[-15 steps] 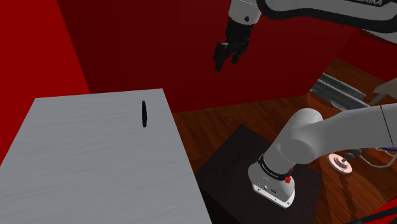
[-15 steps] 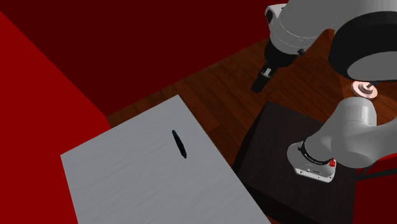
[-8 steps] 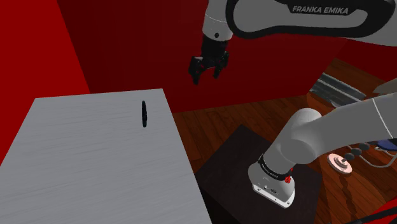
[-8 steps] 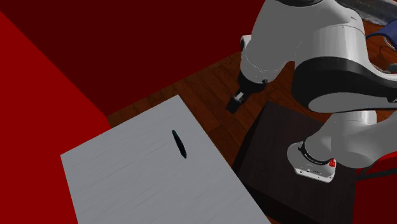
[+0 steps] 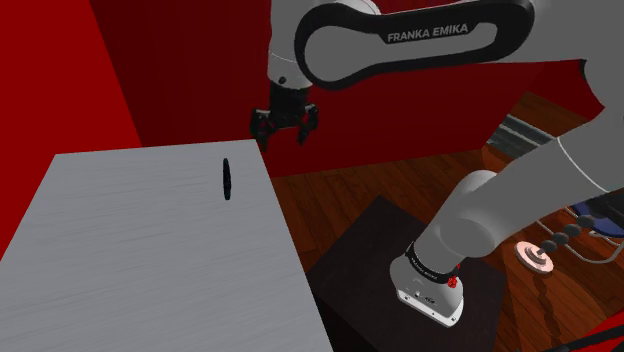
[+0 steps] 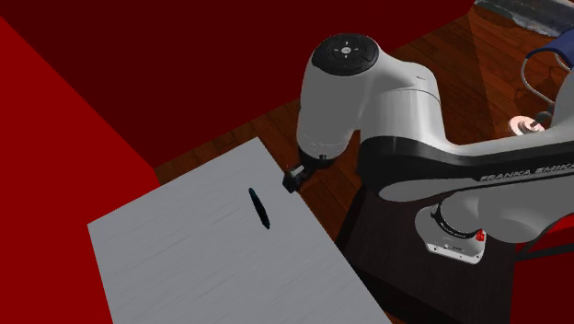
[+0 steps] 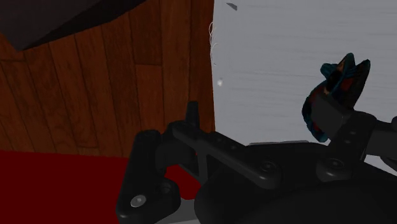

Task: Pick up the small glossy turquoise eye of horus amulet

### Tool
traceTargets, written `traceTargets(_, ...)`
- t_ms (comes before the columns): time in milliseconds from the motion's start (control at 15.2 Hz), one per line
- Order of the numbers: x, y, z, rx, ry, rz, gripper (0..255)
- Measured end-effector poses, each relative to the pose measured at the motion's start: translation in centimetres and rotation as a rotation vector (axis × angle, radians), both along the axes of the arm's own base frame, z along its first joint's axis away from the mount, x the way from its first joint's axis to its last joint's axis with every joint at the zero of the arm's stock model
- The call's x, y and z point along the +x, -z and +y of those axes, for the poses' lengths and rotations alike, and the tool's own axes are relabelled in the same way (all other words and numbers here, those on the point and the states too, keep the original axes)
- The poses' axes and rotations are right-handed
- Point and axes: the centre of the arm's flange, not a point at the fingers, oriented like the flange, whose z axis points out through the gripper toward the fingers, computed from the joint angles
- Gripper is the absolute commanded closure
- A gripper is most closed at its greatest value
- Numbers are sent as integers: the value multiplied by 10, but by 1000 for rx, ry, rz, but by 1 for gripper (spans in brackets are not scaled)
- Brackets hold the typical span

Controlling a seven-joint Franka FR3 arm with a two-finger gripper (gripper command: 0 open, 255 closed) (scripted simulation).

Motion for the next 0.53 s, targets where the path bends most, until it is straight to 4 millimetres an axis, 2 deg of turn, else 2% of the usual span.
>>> traceTargets(528, 63, 46, 66, 51, 137, 13, 0)
